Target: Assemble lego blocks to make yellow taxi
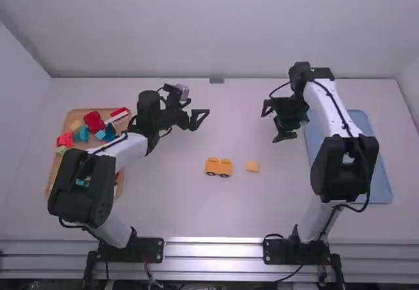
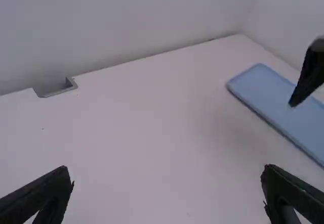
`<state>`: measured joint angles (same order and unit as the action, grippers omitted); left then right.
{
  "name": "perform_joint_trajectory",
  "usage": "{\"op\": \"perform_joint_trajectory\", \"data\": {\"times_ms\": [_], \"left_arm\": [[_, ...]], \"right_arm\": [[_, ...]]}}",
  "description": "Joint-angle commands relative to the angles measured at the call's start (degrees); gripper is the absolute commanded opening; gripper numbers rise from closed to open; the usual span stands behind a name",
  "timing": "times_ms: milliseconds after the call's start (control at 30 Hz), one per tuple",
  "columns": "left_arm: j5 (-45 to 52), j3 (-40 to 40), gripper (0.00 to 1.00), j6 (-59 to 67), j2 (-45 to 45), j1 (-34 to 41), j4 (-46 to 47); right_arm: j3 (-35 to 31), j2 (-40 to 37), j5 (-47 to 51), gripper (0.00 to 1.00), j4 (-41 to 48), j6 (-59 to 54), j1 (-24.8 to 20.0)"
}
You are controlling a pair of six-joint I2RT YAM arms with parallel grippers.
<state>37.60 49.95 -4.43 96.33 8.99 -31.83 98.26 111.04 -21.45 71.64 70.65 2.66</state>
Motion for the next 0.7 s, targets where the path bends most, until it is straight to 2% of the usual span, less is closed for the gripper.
{"op": "perform_joint_trajectory", "data": {"times_ms": [0, 167, 333, 400, 467, 533, 567, 633, 667], "left_arm": [[0.2, 0.3, 0.99, 0.9, 0.0, 0.0, 0.0], [0.2, 0.3, 0.99, 1.5, 0.0, 0.0, -0.3], [0.2, 0.3, 0.99, 1.3, 0.0, -0.3, -1.5], [0.3, 0.3, 0.99, 1.2, 0.0, -0.5, -0.1], [0.2, 0.3, 0.99, 1.3, 0.0, -0.5, 0.4], [0.3, 0.3, 0.99, 1.3, 0.0, -0.3, 0.4], [0.3, 0.3, 0.99, 1.3, 0.0, -0.4, 0.4], [0.4, 0.3, 0.99, 1.3, 0.0, -0.4, 0.6], [0.2, 0.3, 0.99, 1.3, 0.0, -0.3, 0.5]], "right_arm": [[7.3, 0.5, 5.8, 0.99, 0.2, -12.6, 0.9], [12.9, 0.5, 21.6, 0.99, -0.9, -29.9, 1.6], [13.1, 0.5, 19.3, 0.99, -1.4, -34.4, 1.5], [13.0, 0.5, 15.0, 0.99, -6.1, -35.0, 1.5], [13.0, 0.5, 8.8, 0.99, -8.6, -41.0, 1.5], [13.1, 0.5, -1.4, 0.99, -11.2, -54.7, 1.6], [13.1, 0.5, -3.4, 0.99, -11.3, -57.1, 1.6], [13.2, 0.5, -17.8, 0.99, -10.2, -76.3, 2.6], [13.2, 0.4, -21.9, 0.99, -9.0, -83.4, 2.8]]}}
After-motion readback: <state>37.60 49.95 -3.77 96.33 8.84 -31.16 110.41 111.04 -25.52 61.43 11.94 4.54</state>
